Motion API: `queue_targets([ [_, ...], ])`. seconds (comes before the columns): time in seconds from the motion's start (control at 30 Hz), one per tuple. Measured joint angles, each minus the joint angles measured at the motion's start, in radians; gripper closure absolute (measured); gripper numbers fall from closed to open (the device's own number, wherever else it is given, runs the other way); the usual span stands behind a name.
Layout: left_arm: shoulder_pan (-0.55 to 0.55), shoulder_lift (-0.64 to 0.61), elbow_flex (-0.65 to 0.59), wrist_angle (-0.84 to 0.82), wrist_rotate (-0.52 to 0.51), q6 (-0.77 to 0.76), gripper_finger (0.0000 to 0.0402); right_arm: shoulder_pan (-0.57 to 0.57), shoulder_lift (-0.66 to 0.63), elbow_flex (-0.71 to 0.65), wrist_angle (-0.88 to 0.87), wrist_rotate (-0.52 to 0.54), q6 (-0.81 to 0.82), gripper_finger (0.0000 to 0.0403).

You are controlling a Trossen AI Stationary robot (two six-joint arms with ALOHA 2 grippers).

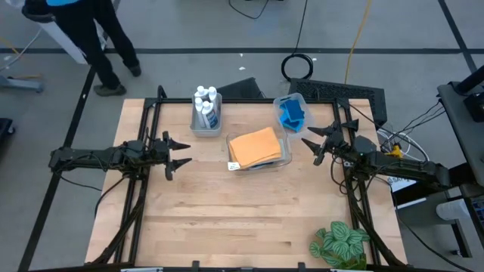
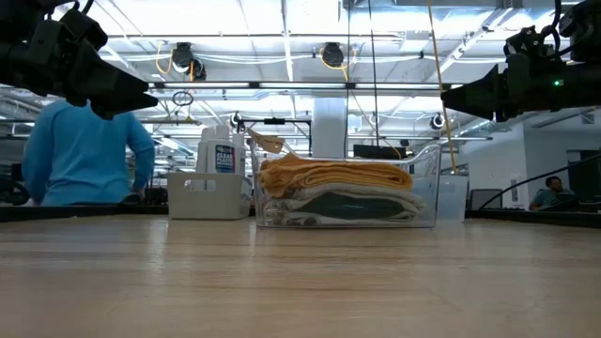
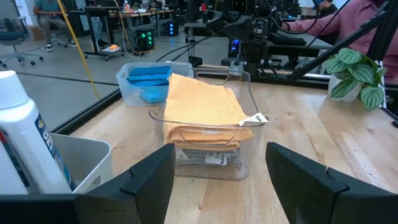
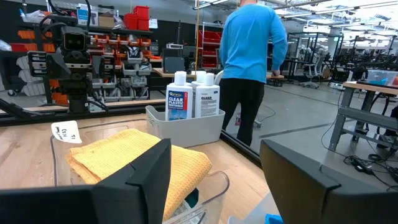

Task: Pick & Place Kitchen Items
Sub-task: Return to Home Position

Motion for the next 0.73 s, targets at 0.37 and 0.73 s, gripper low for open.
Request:
queue_targets([
  [0.37,0.000,0.000,0.000,0.000,0.000,0.000,0.0146,0.000,0.000,0.000,0.000,0.000,0.000,0.0186],
  [0.73,0.000,0.000,0.000,0.000,0.000,0.000,0.0146,0.000,0.000,0.000,0.000,0.000,0.000,0.0186],
])
